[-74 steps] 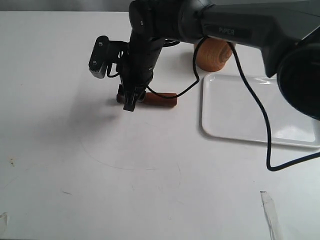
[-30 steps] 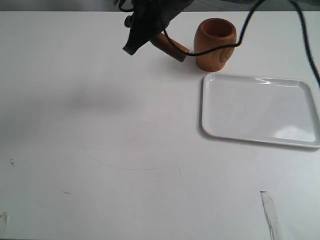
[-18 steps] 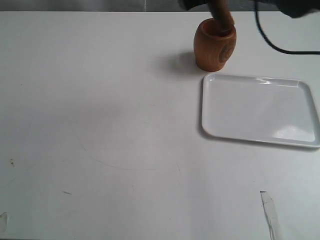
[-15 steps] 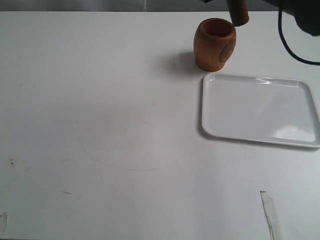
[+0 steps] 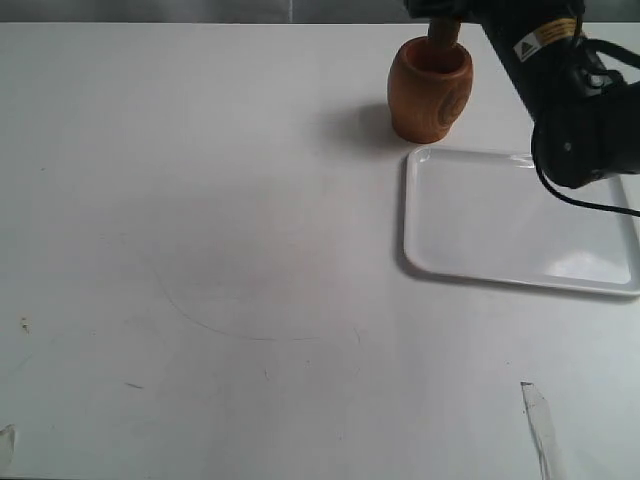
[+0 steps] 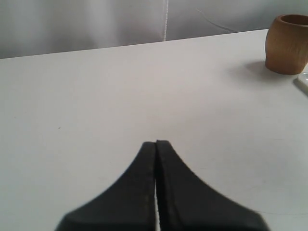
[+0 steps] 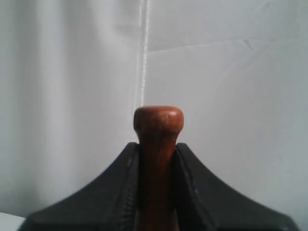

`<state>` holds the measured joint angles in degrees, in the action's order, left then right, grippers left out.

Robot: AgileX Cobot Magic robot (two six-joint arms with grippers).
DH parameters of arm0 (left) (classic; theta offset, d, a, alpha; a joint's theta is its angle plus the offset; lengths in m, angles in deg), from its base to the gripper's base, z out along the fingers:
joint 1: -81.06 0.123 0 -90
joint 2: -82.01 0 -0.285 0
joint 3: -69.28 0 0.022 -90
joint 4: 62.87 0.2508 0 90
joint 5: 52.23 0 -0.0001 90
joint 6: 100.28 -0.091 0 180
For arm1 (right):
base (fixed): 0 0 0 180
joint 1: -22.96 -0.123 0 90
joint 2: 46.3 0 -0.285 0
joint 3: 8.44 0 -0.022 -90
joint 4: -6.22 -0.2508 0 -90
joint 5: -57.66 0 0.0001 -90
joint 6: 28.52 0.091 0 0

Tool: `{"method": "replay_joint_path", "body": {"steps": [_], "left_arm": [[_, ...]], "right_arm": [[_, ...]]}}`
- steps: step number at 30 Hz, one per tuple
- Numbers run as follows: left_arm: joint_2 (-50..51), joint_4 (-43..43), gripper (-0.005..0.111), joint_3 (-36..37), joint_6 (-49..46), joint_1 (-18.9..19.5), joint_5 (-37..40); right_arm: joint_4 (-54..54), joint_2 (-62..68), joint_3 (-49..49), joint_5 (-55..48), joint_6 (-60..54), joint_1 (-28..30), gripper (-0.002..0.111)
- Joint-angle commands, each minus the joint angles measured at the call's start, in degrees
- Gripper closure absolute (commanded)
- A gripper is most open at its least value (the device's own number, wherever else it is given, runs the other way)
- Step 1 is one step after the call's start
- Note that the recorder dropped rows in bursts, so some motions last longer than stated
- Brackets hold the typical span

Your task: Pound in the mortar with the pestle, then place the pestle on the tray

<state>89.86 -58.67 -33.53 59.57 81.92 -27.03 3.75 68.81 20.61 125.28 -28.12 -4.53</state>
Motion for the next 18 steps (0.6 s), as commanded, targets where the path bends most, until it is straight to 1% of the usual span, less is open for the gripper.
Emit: {"method": "replay_joint_path", "body": {"steps": [1,5,11,18], "left_arm": [[-0.1,-0.4,0.107,0.0,0.5,-0.4,-0.2],[-0.1,-0.4,0.107,0.0,0.5,-0.4,-0.2],[-0.1,-0.4,0.107,0.0,0.5,-0.4,-0.2],[-0.1,-0.4,0.107,0.0,0.5,-0.4,-0.2]], "right_arm": [[3.4,5.6,-3.7,2.3,4.9,3.6,0.108],[8.1,8.3,-7.8,2.3,5.8,5.9,0.108],[12.0,11.8,-13.3,2.3,6.5,6.3,0.108],[12.0,17.5,-14.3,2.3,5.9,6.3,0.108]]}}
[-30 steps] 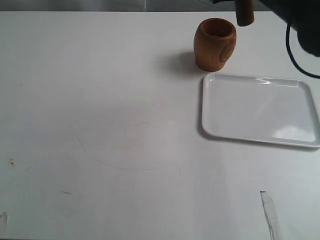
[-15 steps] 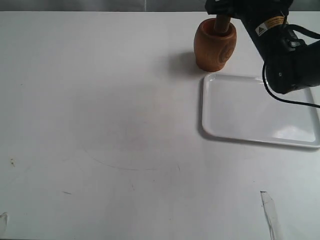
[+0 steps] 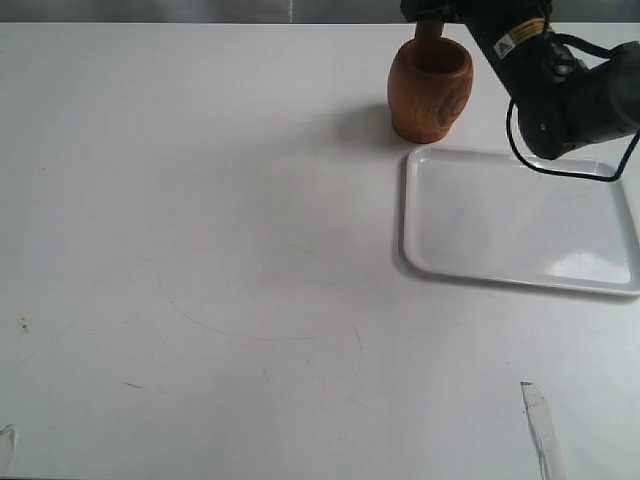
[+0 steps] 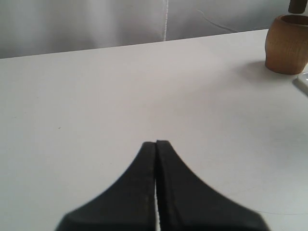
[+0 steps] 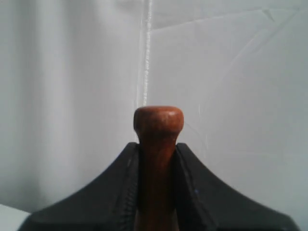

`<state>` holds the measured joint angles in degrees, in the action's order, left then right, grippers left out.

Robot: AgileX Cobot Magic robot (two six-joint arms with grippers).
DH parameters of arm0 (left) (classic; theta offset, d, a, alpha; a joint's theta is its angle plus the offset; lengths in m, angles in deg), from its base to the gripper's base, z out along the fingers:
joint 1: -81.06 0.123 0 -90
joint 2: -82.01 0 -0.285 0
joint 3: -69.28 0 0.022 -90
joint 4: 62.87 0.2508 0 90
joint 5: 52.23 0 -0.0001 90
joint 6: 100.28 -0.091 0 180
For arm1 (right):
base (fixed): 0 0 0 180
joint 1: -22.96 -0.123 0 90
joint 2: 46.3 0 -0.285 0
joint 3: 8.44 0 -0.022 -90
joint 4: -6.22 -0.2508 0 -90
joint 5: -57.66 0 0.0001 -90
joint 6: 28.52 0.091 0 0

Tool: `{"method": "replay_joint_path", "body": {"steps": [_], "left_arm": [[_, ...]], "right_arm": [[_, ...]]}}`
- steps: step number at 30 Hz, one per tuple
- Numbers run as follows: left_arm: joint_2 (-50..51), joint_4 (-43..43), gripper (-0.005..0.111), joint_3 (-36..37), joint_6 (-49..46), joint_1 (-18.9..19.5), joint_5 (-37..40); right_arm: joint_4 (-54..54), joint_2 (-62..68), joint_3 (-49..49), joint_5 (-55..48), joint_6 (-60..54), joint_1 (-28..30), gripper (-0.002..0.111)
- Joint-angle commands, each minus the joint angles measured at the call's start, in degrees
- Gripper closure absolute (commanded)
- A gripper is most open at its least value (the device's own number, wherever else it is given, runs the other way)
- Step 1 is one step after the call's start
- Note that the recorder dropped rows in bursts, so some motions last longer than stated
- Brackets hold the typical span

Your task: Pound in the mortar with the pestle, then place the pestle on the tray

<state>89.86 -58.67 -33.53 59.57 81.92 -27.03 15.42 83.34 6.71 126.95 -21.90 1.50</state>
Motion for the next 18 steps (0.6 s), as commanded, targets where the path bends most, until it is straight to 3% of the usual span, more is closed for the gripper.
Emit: {"method": "replay_joint_path", "body": {"steps": [1,10,18], "left_arm": [[-0.1,-0.4,0.107,0.0,0.5,-0.4,-0.2],[-0.1,-0.4,0.107,0.0,0.5,-0.4,-0.2],[-0.1,-0.4,0.107,0.0,0.5,-0.4,-0.2]], "right_arm": [[0.2,4.0,-0.4,0.7,-0.3,0.3,0.108],[0.8,7.2,-0.4,0.4,-0.7,0.3,0.108],[0.8,-2.9,-0.4,0.3,-1.0,0.3,0.108]]}}
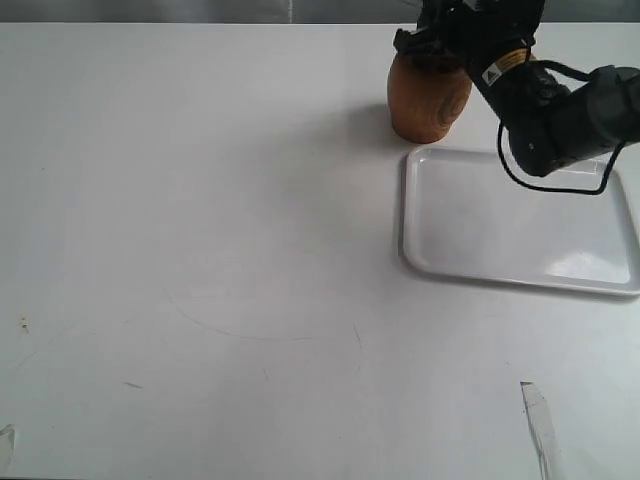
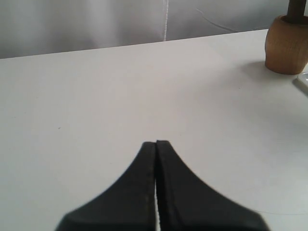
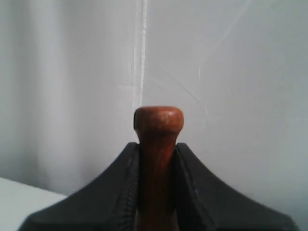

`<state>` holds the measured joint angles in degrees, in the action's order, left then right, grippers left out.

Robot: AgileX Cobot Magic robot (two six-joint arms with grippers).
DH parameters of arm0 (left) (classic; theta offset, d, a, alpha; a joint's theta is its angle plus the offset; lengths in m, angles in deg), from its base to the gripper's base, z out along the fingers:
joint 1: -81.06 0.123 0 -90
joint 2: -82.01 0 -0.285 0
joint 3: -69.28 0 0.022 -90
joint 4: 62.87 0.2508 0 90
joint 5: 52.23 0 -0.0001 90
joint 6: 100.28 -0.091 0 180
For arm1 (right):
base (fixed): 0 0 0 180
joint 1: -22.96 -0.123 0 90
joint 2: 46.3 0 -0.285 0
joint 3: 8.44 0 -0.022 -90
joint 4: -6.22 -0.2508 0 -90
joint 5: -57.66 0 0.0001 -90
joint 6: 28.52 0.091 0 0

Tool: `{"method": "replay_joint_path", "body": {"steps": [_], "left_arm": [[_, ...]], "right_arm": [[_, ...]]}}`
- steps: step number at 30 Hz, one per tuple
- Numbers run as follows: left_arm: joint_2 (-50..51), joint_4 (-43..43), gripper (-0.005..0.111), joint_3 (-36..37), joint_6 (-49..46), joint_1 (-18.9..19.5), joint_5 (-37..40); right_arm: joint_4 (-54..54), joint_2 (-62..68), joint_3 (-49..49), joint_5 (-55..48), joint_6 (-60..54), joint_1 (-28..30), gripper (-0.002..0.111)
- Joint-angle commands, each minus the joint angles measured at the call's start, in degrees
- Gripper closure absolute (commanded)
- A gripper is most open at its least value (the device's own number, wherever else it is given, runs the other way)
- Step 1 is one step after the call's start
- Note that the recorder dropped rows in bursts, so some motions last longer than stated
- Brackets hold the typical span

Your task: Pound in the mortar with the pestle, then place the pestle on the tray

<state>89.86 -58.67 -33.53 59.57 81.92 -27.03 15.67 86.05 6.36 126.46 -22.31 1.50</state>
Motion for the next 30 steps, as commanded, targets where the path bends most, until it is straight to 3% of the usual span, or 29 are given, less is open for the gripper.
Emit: {"method": "replay_joint_path", "body": {"steps": [1,7,21,30], "left_arm": [[-0.1,-0.4,0.107,0.0,0.5,-0.4,-0.2],[-0.1,-0.4,0.107,0.0,0.5,-0.4,-0.2],[-0.1,-0.4,0.107,0.0,0.5,-0.4,-0.2],[-0.1,-0.4,0.107,0.0,0.5,-0.4,-0.2]], "right_arm": [[0.6,-6.9,0.0,0.5,-0.8,0.3,0.108],[0.6,-8.7,0.0,-3.7,-1.9,0.3,0.108],[1.4,3.7,0.0,-5.2,-1.9,0.3,0.108],[1.4,-8.0,0.0,-3.1,-1.9,0.3,0.108]]}}
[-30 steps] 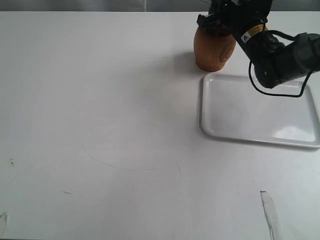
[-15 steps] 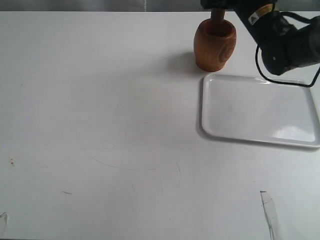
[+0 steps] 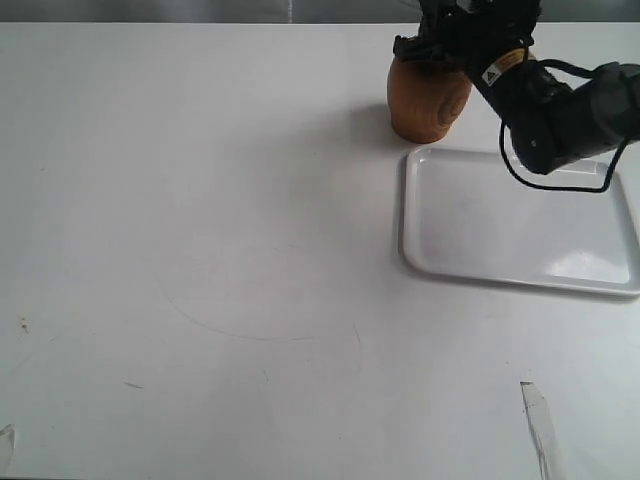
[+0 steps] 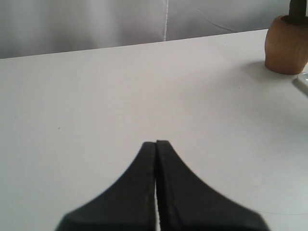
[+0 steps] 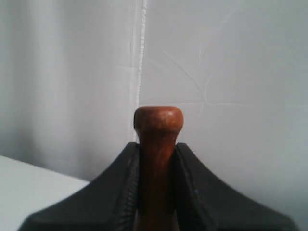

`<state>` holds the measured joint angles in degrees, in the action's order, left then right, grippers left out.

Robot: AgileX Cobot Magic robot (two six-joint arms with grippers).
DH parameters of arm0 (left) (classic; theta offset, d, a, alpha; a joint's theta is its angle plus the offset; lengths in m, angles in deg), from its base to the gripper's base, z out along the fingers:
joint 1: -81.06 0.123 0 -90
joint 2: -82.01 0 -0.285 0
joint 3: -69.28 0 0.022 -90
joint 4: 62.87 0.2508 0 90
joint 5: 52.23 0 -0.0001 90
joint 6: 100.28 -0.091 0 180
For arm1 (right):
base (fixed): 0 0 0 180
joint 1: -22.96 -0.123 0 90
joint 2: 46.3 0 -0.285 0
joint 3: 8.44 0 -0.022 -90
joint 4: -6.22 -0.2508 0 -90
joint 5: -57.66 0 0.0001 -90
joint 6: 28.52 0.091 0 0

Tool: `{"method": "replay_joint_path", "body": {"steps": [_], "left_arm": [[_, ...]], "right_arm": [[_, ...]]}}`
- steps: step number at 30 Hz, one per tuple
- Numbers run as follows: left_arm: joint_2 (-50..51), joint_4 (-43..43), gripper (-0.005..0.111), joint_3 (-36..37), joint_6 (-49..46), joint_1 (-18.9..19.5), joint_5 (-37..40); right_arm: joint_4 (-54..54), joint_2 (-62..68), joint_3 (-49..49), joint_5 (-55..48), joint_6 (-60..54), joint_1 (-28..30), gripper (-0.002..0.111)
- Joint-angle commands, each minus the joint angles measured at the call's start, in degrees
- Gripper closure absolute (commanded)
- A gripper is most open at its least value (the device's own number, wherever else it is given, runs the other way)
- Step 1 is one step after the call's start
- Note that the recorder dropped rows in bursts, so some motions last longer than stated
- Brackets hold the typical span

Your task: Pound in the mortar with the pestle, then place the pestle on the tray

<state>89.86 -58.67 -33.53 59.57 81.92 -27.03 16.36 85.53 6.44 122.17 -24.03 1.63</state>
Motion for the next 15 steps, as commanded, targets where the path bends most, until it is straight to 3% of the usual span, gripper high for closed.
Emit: {"method": "replay_joint_path", "body": {"steps": [1,7,15], "left_arm": [[-0.1,-0.4,0.107,0.0,0.5,-0.4,-0.2],[-0.1,-0.4,0.107,0.0,0.5,-0.4,-0.2],[-0.1,-0.4,0.107,0.0,0.5,-0.4,-0.2]], "right_arm": [[0.7,-9.1,-0.1,1.2,-0.2,0.2,0.108],[1.4,-15.9,-0.1,-2.5,-0.2,0.2,0.108],[2.4,-7.1,-0.1,-4.0,-0.2,0.2,0.108]]}}
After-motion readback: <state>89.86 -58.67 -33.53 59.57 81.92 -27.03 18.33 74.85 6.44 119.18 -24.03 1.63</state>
